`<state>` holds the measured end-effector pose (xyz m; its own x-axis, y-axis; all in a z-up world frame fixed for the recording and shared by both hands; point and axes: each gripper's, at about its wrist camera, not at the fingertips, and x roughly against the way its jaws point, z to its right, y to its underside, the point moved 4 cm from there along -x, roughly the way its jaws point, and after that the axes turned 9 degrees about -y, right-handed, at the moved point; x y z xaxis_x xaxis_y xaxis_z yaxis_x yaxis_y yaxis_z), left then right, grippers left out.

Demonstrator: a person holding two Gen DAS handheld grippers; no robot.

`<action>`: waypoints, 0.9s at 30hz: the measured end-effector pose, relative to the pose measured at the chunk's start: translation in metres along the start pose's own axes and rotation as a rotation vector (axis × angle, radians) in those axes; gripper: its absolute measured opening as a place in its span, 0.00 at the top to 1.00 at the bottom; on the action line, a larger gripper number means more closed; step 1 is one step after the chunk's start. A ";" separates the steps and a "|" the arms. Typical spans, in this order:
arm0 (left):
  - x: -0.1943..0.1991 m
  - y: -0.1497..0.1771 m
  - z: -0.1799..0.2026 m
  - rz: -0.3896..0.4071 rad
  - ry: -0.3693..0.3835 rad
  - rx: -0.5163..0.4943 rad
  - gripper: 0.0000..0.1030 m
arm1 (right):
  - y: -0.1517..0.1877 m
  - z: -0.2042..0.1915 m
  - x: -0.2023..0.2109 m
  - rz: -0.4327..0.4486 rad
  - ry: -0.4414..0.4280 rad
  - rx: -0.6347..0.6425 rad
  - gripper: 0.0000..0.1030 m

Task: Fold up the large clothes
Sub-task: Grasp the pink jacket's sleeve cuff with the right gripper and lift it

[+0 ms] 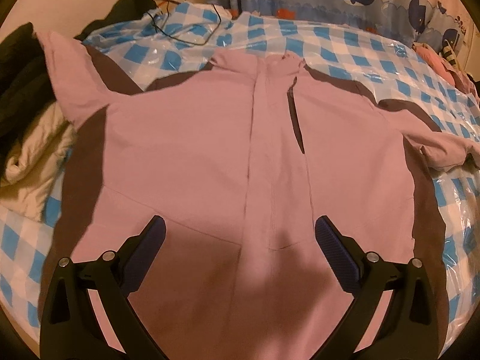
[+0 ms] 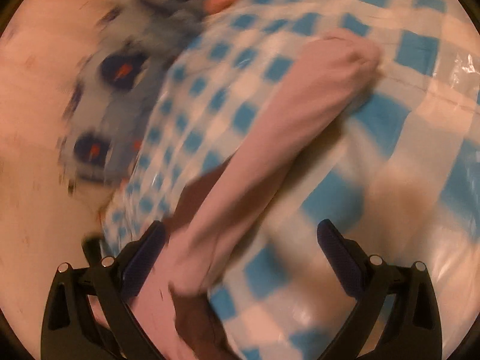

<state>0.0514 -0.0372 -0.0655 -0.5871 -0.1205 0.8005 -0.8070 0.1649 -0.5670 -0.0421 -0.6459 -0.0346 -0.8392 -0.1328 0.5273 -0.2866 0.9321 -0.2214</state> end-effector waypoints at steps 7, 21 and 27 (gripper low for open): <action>-0.010 0.004 0.011 -0.007 -0.028 -0.035 0.06 | -0.073 0.050 -0.013 0.071 0.037 -0.120 0.05; -0.016 0.006 0.014 -0.008 -0.030 -0.038 0.06 | -0.108 -0.011 0.016 0.205 -0.175 0.195 0.83; -0.022 0.009 0.018 -0.029 -0.026 -0.045 0.06 | -0.097 -0.025 0.041 0.255 -0.322 0.325 0.83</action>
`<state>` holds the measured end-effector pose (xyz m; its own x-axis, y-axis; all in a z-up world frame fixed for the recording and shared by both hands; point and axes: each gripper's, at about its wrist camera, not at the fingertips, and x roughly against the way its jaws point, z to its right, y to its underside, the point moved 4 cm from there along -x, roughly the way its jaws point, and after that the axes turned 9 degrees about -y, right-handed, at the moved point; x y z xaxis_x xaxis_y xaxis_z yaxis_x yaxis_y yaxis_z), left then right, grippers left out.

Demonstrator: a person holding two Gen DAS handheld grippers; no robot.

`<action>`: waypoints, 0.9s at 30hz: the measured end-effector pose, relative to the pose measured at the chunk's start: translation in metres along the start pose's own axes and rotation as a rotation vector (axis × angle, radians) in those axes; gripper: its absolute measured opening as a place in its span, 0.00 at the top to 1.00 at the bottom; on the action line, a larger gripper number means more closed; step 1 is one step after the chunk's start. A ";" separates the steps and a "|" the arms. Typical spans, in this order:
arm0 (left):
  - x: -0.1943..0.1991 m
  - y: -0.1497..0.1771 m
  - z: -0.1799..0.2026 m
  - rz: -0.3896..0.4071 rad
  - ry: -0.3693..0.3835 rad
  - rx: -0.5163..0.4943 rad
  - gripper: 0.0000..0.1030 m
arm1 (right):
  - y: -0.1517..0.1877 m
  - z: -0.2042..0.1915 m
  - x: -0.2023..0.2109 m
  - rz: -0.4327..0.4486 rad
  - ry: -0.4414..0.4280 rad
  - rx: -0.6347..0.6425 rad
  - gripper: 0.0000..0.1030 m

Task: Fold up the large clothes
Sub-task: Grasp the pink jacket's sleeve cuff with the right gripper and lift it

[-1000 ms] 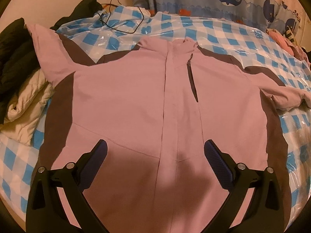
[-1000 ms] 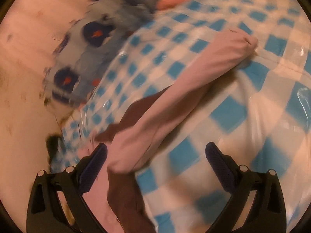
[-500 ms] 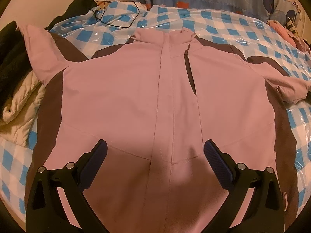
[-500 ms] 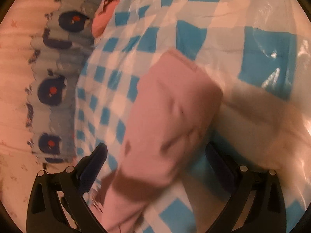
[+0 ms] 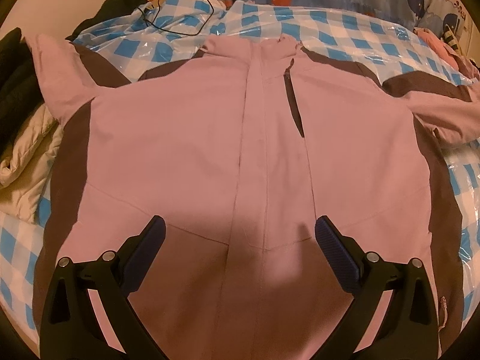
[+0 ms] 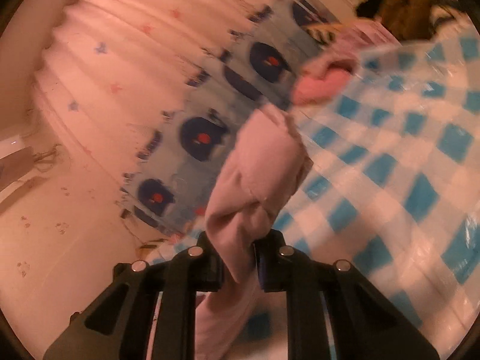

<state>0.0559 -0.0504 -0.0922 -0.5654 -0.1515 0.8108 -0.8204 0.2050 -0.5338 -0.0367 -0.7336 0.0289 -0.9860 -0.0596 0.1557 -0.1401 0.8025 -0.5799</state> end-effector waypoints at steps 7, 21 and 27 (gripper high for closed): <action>-0.005 0.002 0.001 -0.011 -0.003 -0.003 0.06 | 0.033 0.111 0.003 -0.073 0.130 -0.364 0.39; -0.005 0.002 0.000 -0.013 -0.003 0.009 0.06 | 0.013 0.051 -0.012 -0.062 0.145 -0.209 0.84; 0.003 -0.002 -0.009 -0.005 0.015 0.036 0.06 | 0.000 0.004 -0.016 -0.039 0.156 -0.161 0.84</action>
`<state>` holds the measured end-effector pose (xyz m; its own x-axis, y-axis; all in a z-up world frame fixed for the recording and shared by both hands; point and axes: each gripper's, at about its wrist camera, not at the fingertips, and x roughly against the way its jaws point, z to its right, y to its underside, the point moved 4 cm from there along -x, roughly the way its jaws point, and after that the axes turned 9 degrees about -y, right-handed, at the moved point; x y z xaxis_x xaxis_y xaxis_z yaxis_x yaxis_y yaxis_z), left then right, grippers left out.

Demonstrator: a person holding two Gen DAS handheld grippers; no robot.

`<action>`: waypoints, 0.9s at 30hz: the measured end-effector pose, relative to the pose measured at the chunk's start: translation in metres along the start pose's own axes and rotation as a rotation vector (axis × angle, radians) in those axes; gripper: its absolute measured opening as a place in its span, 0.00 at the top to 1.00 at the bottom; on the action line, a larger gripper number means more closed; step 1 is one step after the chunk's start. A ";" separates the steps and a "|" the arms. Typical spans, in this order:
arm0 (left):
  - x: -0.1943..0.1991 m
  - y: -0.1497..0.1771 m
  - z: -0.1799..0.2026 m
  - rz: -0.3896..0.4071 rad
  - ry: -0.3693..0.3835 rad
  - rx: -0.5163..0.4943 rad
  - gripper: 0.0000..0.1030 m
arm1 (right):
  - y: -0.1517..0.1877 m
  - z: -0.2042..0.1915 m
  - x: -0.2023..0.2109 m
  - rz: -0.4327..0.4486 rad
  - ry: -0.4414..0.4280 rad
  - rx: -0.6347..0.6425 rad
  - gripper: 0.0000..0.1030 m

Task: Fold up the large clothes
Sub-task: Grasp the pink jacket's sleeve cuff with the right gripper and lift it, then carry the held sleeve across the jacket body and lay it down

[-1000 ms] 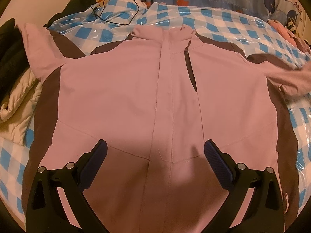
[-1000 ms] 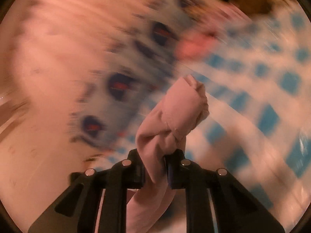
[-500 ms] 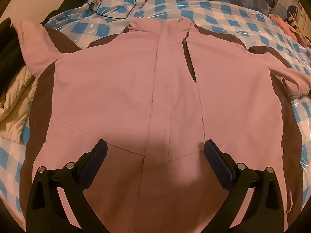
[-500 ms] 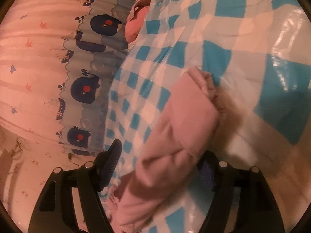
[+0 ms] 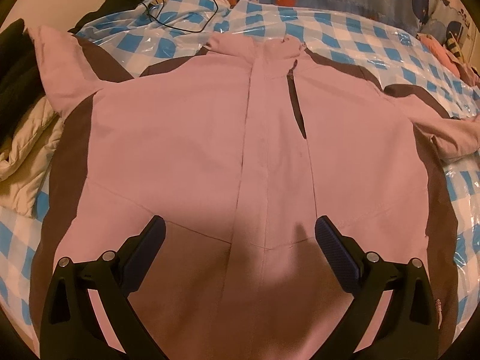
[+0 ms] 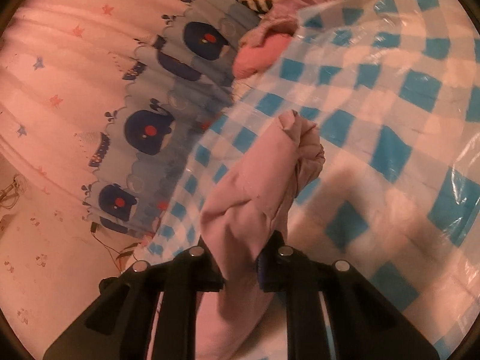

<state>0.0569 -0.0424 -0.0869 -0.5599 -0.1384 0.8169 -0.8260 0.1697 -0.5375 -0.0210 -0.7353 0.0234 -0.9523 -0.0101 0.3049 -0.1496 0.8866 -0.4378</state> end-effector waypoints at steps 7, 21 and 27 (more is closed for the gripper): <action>0.010 -0.004 -0.017 0.012 -0.013 0.012 0.06 | 0.008 -0.101 -0.006 0.037 -0.089 0.093 0.84; 0.030 0.001 -0.115 0.031 -0.018 0.117 0.06 | 0.112 -0.328 -0.068 -0.056 -0.327 0.320 0.84; 0.033 0.007 -0.167 0.031 -0.035 0.179 0.06 | 0.196 -0.403 -0.112 -0.162 -0.409 0.398 0.84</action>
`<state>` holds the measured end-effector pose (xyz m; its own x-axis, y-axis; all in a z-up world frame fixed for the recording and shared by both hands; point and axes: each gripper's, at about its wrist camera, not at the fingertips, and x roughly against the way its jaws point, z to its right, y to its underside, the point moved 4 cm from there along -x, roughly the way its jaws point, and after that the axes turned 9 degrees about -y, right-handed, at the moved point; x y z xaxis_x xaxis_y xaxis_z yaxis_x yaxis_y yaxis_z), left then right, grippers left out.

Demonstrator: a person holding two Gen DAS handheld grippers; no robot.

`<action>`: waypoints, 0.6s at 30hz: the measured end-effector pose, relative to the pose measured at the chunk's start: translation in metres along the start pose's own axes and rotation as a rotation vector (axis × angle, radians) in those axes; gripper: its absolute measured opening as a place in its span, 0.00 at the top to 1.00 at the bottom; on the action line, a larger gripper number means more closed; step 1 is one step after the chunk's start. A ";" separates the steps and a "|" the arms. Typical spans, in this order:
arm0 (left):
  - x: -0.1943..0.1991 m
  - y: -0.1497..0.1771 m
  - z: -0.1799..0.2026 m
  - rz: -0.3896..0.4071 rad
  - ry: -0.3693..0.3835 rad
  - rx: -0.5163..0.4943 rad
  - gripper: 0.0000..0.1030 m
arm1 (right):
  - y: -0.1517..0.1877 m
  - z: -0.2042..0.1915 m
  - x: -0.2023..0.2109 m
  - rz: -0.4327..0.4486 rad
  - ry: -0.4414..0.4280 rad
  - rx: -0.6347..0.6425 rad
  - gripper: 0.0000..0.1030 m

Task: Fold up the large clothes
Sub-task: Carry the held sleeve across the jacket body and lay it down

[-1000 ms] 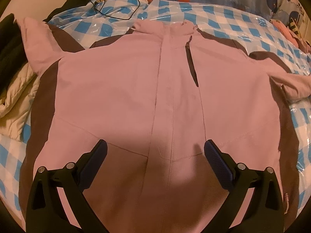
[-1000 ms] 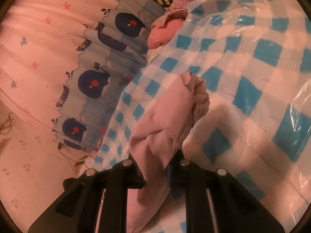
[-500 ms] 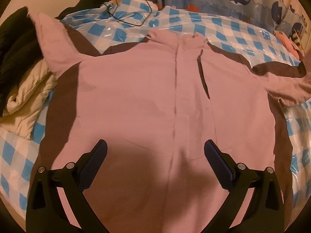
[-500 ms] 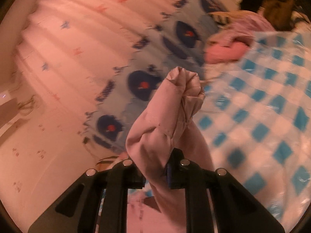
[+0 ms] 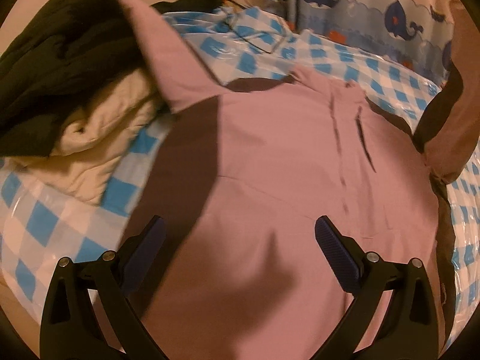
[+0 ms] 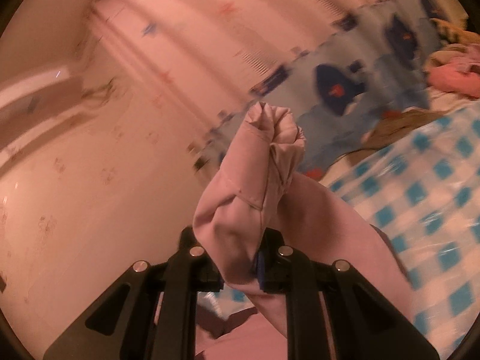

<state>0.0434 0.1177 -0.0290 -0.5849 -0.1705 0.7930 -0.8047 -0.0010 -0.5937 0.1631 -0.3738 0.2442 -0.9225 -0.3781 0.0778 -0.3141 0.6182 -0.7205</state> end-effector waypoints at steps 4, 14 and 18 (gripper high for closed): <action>-0.004 0.000 -0.034 -0.016 -0.004 0.054 0.06 | 0.047 -0.043 -0.062 -0.089 -0.047 0.033 0.84; -0.018 0.001 -0.099 -0.060 0.020 0.192 0.06 | 0.218 -0.059 -0.196 -0.362 -0.011 0.058 0.84; -0.021 0.003 -0.109 -0.068 0.027 0.205 0.06 | 0.277 -0.044 -0.222 -0.453 0.039 0.086 0.84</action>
<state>0.0417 0.2284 -0.0327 -0.5345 -0.1363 0.8341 -0.8065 -0.2129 -0.5516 0.2712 -0.0886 0.0574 -0.7048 -0.5699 0.4224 -0.6691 0.3364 -0.6626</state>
